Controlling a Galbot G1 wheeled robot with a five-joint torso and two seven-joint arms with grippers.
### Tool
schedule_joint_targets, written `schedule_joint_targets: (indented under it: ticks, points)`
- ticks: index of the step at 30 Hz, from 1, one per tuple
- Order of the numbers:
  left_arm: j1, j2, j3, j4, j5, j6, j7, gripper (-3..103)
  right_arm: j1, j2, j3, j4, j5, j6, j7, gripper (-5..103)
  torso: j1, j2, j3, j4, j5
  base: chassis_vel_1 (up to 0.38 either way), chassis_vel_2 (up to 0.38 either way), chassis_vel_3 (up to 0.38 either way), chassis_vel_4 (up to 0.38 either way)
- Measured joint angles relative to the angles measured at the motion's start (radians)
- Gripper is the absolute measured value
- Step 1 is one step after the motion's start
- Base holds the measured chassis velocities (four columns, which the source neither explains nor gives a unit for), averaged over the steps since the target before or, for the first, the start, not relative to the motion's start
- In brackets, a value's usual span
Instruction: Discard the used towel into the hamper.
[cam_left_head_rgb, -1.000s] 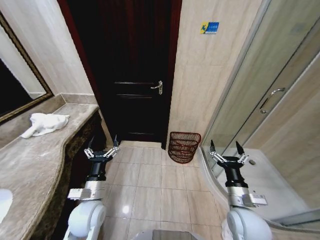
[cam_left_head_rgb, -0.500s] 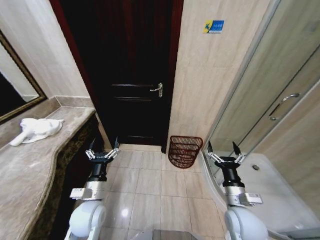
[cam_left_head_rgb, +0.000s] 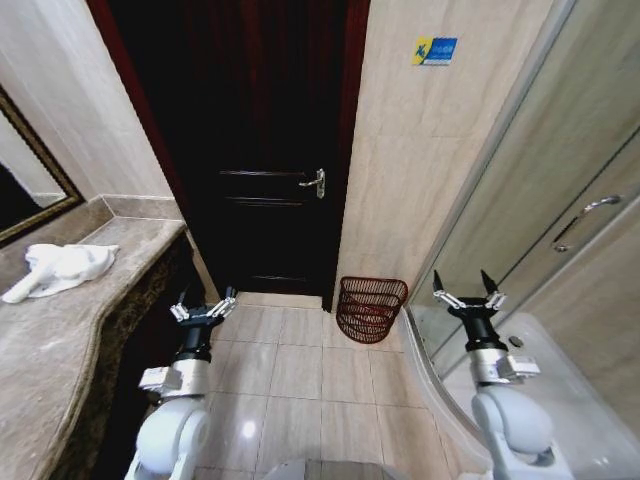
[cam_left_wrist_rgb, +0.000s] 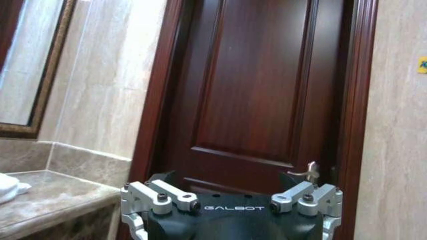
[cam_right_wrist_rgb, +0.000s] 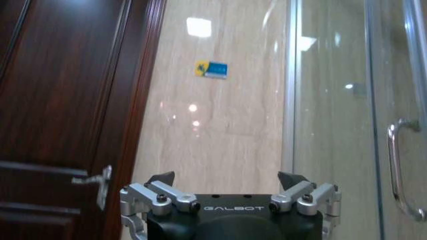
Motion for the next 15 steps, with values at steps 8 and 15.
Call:
schedule_joint_targets:
  ticks: [8,15]
  points:
    - [-0.014,0.007,0.027,0.048,-0.008,-0.036,-0.007,100,-0.122,0.062,-0.053,0.083,-0.021,-0.019,-0.052,100,0.000,0.000,0.000,-0.0008,-0.0003,0.006,-0.005,0.006,0.013]
    - [-0.007,-0.006,0.034,0.063,0.067,-0.062,0.035,100,-0.141,0.095,-0.059,0.093,-0.019,-0.005,-0.083,100,0.000,0.000,0.000,-0.0004,0.0001,0.000,0.000,0.000,0.000]
